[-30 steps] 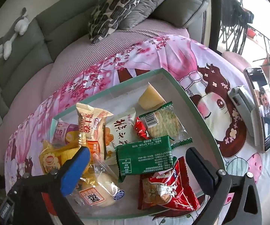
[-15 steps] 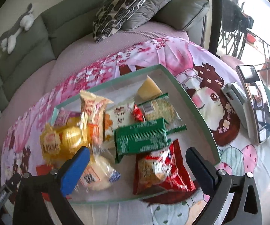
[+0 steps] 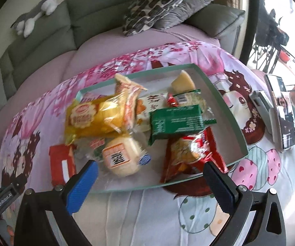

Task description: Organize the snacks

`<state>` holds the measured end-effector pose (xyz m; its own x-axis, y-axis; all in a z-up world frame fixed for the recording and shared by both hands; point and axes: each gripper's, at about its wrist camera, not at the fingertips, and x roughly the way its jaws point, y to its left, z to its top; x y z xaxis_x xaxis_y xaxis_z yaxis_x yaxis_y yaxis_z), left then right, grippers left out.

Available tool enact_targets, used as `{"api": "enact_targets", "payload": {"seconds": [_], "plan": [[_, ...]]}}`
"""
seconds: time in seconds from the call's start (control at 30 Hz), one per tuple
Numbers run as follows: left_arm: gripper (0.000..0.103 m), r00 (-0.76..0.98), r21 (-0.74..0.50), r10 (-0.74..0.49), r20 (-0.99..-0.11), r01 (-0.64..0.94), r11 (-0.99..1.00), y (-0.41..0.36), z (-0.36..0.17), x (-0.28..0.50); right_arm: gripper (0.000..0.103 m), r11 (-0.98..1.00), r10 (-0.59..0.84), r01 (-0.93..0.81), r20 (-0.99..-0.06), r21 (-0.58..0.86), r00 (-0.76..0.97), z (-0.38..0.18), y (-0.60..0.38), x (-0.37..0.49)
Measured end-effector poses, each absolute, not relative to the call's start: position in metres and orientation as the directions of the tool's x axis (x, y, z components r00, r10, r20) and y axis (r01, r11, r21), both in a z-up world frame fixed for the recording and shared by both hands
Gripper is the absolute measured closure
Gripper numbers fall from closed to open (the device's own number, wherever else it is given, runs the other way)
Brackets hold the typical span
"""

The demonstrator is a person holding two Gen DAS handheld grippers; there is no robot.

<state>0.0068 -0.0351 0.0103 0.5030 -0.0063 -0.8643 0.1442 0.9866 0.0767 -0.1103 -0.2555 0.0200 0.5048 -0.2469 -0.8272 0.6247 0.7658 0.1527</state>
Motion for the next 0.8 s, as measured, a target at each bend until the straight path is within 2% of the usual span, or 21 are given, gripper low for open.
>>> {"api": "enact_targets", "payload": {"seconds": [0.17, 0.8], "plan": [[0.005, 0.510, 0.139, 0.050, -0.859, 0.139, 0.980, -0.034, 0.009, -0.001, 0.000, 0.793, -0.238, 0.594, -0.830, 0.133, 0.504, 0.019, -0.241, -0.106], [0.005, 0.454, 0.110, 0.029, -0.891, 0.153, 0.982, -0.024, 0.002, -0.003, 0.000, 0.856, -0.188, 0.508, -0.859, 0.095, 0.477, 0.002, -0.216, -0.087]]}}
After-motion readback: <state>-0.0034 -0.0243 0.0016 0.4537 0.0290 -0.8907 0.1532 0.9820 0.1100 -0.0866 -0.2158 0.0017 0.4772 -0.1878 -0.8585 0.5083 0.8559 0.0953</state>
